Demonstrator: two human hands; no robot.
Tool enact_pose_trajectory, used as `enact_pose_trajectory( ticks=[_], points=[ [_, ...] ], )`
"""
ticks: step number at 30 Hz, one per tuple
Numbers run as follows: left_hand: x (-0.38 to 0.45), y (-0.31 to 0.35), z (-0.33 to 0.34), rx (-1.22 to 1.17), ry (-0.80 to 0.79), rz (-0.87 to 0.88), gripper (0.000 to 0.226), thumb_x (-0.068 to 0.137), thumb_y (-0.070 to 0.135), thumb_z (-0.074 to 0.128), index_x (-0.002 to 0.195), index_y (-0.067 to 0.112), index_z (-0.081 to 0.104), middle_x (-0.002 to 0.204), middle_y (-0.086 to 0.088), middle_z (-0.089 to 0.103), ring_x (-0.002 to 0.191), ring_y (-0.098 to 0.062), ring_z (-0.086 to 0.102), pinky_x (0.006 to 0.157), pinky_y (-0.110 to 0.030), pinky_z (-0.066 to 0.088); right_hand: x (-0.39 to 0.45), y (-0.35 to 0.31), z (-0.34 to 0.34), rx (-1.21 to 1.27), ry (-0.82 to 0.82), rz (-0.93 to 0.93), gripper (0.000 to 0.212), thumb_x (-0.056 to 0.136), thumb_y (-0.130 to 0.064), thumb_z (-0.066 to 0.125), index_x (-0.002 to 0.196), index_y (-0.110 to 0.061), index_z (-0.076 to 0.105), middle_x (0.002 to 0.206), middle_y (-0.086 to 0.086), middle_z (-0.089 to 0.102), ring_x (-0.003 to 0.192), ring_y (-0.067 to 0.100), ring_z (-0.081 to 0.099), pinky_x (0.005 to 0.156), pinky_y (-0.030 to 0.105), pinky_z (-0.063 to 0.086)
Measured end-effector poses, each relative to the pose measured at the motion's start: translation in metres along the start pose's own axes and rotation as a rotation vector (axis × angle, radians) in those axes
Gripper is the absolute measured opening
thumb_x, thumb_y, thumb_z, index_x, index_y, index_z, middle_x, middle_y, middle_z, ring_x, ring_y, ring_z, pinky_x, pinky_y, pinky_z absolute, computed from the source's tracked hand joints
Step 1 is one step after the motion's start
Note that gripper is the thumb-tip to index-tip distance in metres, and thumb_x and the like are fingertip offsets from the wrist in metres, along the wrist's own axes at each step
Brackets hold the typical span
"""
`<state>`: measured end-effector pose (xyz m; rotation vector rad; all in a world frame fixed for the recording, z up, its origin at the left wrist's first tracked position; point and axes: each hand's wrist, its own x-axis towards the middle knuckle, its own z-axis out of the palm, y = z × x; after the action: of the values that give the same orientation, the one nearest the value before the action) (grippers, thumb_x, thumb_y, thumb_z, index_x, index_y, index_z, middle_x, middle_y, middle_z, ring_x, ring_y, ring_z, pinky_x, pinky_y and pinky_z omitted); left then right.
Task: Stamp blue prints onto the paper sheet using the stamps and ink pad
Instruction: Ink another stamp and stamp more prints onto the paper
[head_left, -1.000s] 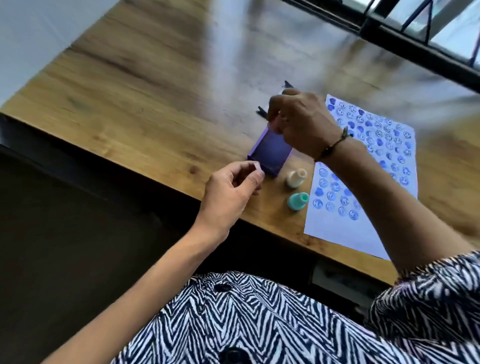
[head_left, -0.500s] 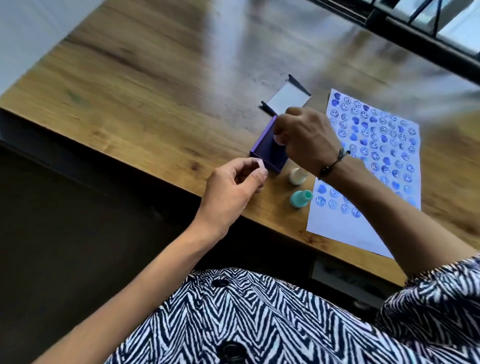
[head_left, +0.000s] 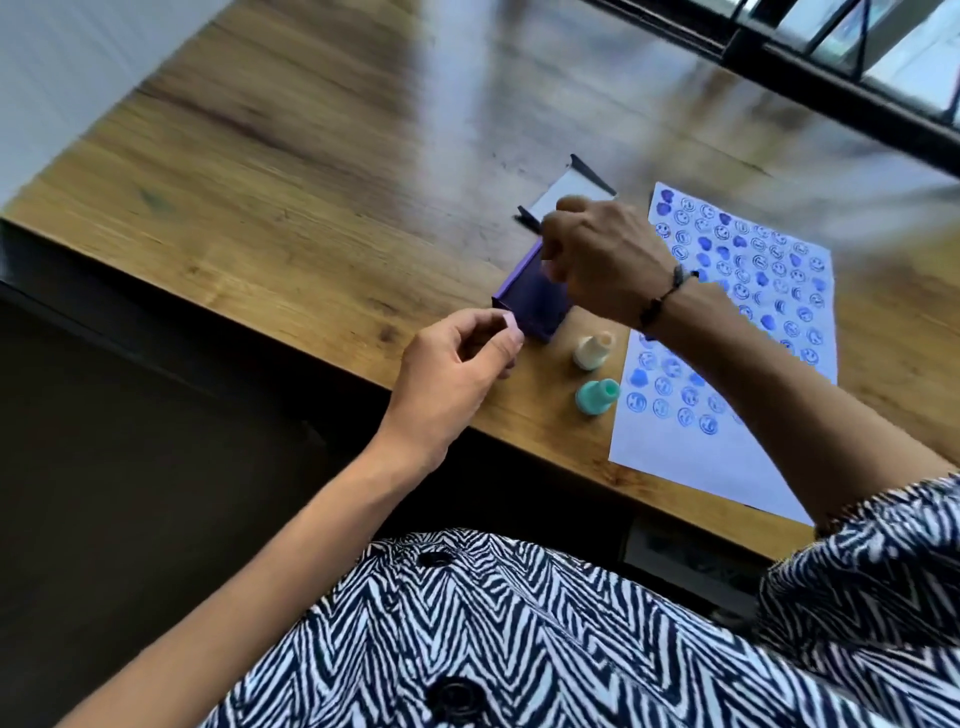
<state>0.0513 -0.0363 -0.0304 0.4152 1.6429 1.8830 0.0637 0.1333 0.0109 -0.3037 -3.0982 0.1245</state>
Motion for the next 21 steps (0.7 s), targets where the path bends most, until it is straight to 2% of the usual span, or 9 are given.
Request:
enact_pose_trajectory(
  ticks=[2,6,8,12,14,17,21],
  points=[
    [0.002,0.001,-0.002,-0.01,0.01,0.012,0.016,0.081,0.008,0.062,0.079,0.024,0.065,0.066,0.006,0.062,0.064,-0.012,0.056,0.059,-0.017,0.05,0.001,0.001,-0.001,0.024,0.042,0.006,0.009,0.076,0.0,0.053,0.083,0.001,0.059,0.096,0.023,0.06,0.081,0.041,0.058,0.06,0.04,0.041],
    [0.001,0.002,-0.002,-0.01,0.009,0.004,0.013,0.081,0.008,0.063,0.08,0.022,0.066,0.063,0.009,0.062,0.063,-0.011,0.056,0.058,-0.017,0.049,-0.003,-0.003,0.001,0.061,-0.009,-0.021,0.008,0.073,0.003,0.052,0.077,0.0,0.058,0.092,0.022,0.059,0.076,0.042,0.058,0.059,0.044,0.046],
    [0.002,0.003,-0.003,-0.012,0.003,0.002,0.007,0.077,0.016,0.064,0.08,0.022,0.066,0.065,0.009,0.063,0.063,-0.01,0.057,0.059,-0.018,0.05,-0.001,-0.006,0.0,0.089,0.038,-0.037,0.009,0.071,0.004,0.052,0.076,-0.001,0.058,0.09,0.022,0.06,0.075,0.041,0.058,0.056,0.041,0.042],
    [0.002,0.002,-0.004,-0.002,0.013,0.003,0.007,0.077,0.018,0.063,0.084,0.018,0.066,0.072,-0.001,0.062,0.065,-0.013,0.056,0.06,-0.018,0.049,-0.004,-0.011,0.004,0.033,-0.056,-0.092,0.008,0.073,0.001,0.053,0.08,-0.001,0.058,0.095,0.021,0.059,0.079,0.04,0.057,0.056,0.034,0.029],
    [0.001,0.003,-0.002,-0.003,0.006,0.004,0.008,0.081,0.012,0.063,0.083,0.019,0.065,0.072,-0.001,0.062,0.066,-0.013,0.056,0.06,-0.018,0.049,-0.005,-0.01,0.003,0.092,-0.021,-0.11,0.008,0.071,0.003,0.054,0.076,-0.001,0.058,0.09,0.021,0.06,0.074,0.039,0.056,0.055,0.034,0.03],
    [0.002,0.003,0.001,0.002,-0.006,0.016,0.014,0.082,0.01,0.063,0.08,0.024,0.066,0.071,0.003,0.063,0.066,-0.012,0.057,0.06,-0.018,0.049,-0.005,-0.012,0.005,0.08,-0.061,-0.116,0.006,0.071,0.001,0.054,0.076,-0.001,0.056,0.091,0.021,0.059,0.075,0.04,0.056,0.055,0.036,0.031],
    [0.003,0.003,0.004,0.002,-0.015,0.01,0.015,0.081,0.011,0.063,0.078,0.026,0.066,0.065,0.01,0.065,0.064,-0.01,0.057,0.059,-0.018,0.05,-0.002,-0.014,0.007,0.148,-0.029,-0.095,0.007,0.071,0.0,0.053,0.074,-0.004,0.057,0.089,0.018,0.06,0.074,0.039,0.056,0.056,0.042,0.042]
  ],
)
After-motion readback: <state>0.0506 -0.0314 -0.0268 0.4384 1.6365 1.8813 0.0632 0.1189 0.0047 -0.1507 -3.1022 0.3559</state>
